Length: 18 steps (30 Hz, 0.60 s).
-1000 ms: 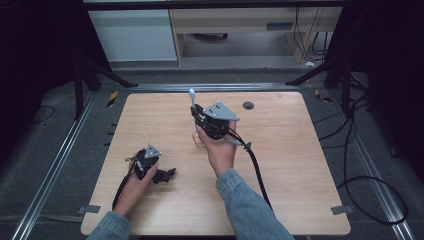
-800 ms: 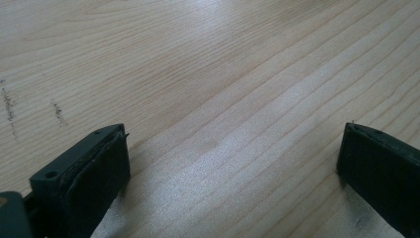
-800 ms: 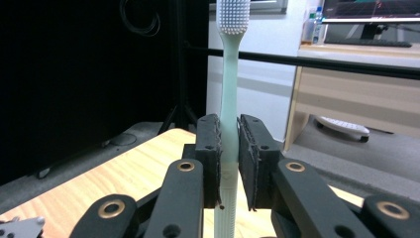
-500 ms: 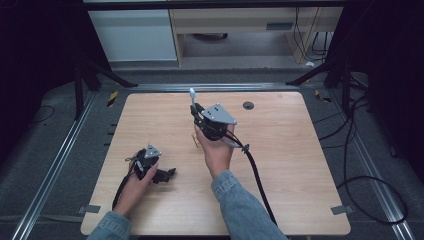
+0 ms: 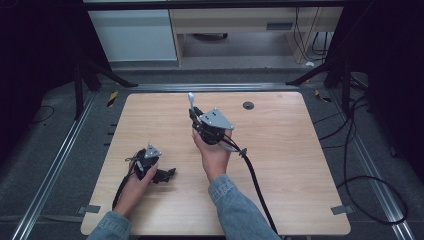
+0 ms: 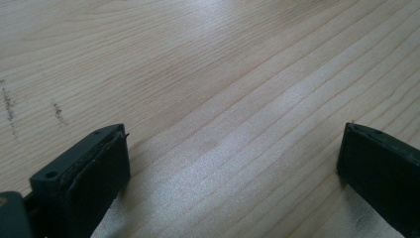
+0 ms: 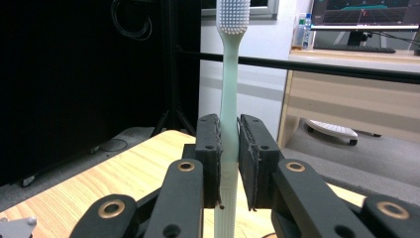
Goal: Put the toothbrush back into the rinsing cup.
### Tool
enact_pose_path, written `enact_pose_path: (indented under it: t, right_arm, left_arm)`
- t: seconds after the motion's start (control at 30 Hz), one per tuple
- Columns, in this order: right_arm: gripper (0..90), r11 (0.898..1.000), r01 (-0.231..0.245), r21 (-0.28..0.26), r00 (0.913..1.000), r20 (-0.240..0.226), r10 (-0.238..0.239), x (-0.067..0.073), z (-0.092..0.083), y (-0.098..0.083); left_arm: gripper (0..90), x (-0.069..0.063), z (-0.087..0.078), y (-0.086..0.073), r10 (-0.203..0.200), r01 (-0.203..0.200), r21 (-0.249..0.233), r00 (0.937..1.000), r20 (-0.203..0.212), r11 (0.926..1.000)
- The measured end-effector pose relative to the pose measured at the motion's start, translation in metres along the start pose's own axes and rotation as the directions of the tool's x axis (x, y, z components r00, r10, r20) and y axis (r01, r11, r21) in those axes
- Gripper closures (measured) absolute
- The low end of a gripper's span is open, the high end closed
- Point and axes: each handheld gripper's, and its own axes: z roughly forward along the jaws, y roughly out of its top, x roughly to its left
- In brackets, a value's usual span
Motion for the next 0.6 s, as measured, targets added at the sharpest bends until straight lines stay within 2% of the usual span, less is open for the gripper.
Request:
enact_pose_path:
  t: [0.33, 0.6]
  right_arm:
    - [79.3, 1.000, 0.011, 0.018, 0.9999, 0.002, -0.012, -0.002, 0.002, -0.006]
    - [79.3, 0.999, -0.002, 0.044, 1.0000, -0.001, 0.002, -0.004, 0.005, -0.016]
  left_arm:
    - [0.0, 0.000, 0.000, 0.000, 0.000, 0.000, 0.000, 1.0000, 0.001, 1.0000]
    - [0.0, 0.000, 0.000, 0.000, 0.002, -0.002, 0.003, 1.0000, 0.001, 1.0000]
